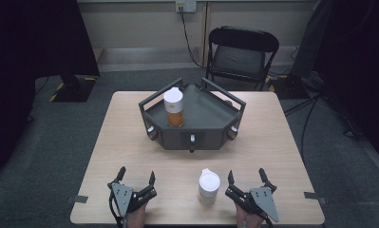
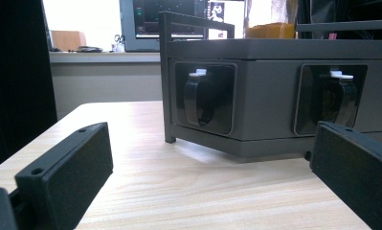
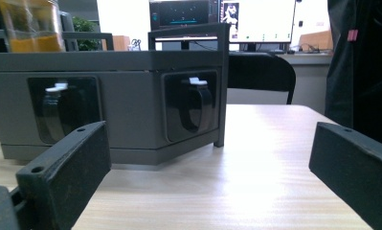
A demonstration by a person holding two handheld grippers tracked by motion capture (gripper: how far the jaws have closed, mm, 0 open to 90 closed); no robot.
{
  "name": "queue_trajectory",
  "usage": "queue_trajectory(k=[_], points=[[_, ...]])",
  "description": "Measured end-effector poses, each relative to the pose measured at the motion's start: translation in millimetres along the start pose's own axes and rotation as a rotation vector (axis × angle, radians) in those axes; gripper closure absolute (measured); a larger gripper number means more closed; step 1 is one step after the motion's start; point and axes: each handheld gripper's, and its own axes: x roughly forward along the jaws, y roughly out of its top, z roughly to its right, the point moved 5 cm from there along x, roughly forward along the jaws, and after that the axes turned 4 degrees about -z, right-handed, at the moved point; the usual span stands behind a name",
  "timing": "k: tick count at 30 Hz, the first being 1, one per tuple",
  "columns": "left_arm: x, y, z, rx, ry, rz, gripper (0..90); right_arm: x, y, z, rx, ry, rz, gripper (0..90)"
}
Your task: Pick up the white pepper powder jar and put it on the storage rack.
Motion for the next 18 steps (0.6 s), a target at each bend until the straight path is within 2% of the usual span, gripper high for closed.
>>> queue_trajectory(k=[8,18], points=[[0.0,0.1,0.4,0.0,0.004,-0.001,0.1,-14.7,14.8,-5.0,-0.015,0.015,0.06,0.0],[0.0,0.1,0.5,0.001,0.004,-0.001,0.1,-24.2,43.1,-8.0,-0.036,0.101,0.075,0.0]])
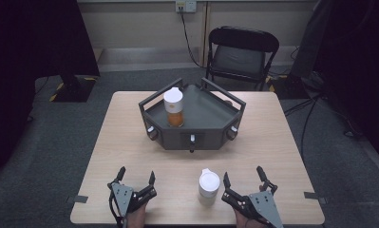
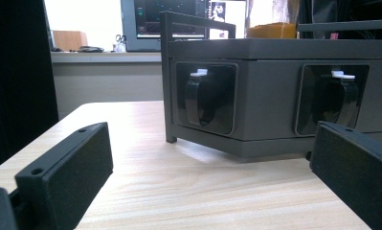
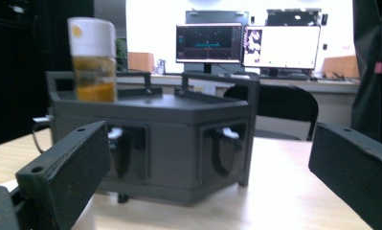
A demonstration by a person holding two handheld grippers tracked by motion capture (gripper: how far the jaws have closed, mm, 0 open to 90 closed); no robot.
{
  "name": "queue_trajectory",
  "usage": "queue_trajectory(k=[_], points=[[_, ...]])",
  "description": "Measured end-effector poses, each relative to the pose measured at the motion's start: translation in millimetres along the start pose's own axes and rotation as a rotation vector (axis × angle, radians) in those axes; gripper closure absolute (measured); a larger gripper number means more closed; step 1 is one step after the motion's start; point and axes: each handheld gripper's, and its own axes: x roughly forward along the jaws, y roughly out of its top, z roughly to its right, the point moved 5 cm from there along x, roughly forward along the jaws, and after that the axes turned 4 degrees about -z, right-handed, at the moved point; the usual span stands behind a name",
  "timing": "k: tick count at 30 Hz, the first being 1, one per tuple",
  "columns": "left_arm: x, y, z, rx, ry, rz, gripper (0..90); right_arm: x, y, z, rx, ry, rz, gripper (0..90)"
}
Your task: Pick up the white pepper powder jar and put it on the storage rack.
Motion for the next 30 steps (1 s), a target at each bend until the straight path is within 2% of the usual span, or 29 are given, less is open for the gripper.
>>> queue_trajectory(k=[5,11,21,30], points=[[0.1,0.0,0.0,0.0,0.0,0.0,0.1,-2.9,11.9,-4.7,-0.001,0.043,0.034,0.0],[0.0,-0.1,0.0,0.0,0.0,0.001,0.1,-0.5,19.1,-12.4,-0.005,0.097,0.011,0.0],[0.1,-0.1,0.1,0.0,0.001,0.001,0.1,-1.3,12.0,-24.6,-0.004,0.164,0.01,1.1],[0.0,-0.1,0.5,0.0,0.004,0.001,0.1,-0.1,2.1,-33.7,0.002,0.227,-0.02,4.5]])
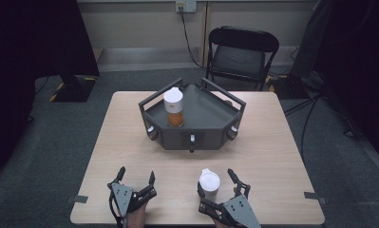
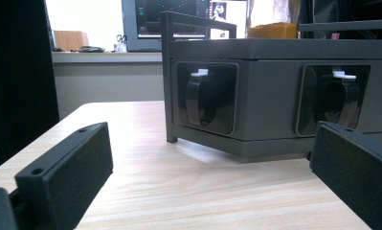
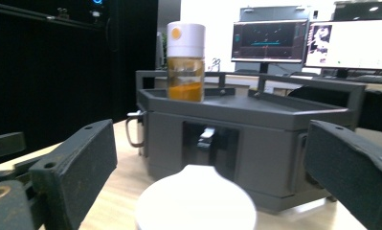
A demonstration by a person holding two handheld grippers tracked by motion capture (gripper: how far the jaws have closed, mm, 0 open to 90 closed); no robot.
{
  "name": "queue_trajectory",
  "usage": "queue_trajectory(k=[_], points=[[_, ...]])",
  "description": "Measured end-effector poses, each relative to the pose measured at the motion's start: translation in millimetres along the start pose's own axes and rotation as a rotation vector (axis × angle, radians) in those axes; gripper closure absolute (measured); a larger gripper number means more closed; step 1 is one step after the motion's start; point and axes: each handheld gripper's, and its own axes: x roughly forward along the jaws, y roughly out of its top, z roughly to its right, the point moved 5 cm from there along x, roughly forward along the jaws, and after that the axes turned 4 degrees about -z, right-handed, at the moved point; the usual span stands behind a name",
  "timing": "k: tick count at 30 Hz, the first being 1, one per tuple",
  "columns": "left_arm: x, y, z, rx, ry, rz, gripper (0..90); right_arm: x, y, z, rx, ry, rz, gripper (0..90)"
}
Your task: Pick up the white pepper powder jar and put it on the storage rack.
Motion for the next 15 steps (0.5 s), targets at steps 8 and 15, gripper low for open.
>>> queue_trajectory(k=[8,15], points=[[0.0,0.0,0.0,0.0,0.0,0.0,0.1,3.5,-9.2,-1.3,0.011,0.012,-0.048,11.7],[0.0,0.0,0.0,0.0,0.0,0.0,0.1,6.6,-22.5,2.4,0.026,0.028,-0.08,15.8]])
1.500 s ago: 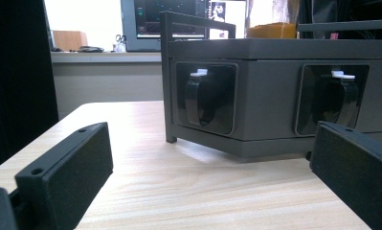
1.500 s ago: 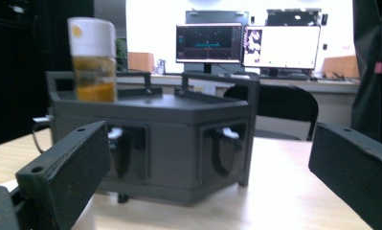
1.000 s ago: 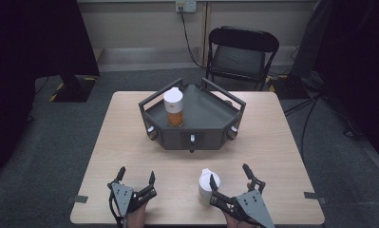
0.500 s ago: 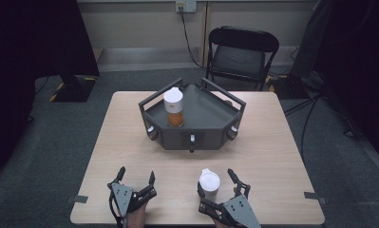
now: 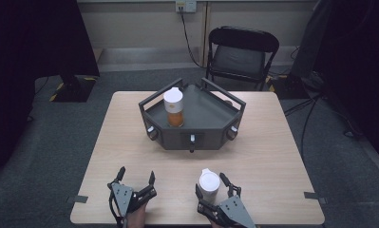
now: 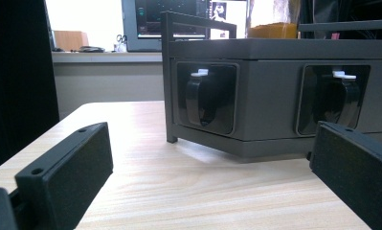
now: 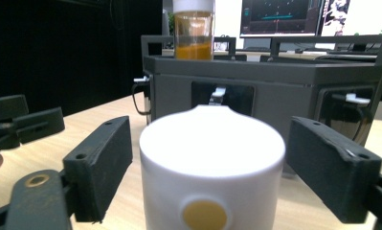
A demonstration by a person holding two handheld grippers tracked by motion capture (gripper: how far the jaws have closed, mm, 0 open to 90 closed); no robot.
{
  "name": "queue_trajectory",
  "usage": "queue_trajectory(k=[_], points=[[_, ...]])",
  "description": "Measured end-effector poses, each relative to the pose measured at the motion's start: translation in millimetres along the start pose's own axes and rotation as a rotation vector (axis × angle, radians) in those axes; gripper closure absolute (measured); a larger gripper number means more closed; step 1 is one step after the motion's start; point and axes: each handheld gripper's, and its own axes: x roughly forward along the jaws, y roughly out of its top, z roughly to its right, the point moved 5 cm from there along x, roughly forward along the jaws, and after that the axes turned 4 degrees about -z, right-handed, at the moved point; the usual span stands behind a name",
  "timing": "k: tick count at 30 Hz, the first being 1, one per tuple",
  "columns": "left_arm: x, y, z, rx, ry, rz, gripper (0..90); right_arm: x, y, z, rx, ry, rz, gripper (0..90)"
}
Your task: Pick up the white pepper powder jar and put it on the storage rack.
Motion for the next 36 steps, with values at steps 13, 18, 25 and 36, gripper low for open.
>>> queue_trajectory(k=[13,18,25,36], points=[[0.0,0.0,0.1,0.0,0.001,0.0,0.1,3.1,-8.0,4.2,0.003,0.032,-0.029,26.7],[0.0,0.0,0.1,0.0,0.001,0.0,0.1,2.8,-7.4,6.2,0.004,0.034,-0.032,29.6],[0.0,0.0,0.0,0.0,0.0,0.0,0.2,2.4,-5.7,7.7,0.002,0.04,-0.04,29.9],[0.1,0.0,-0.2,0.0,-0.002,0.0,0.6,3.1,-1.6,5.2,0.007,0.027,-0.056,30.0]])
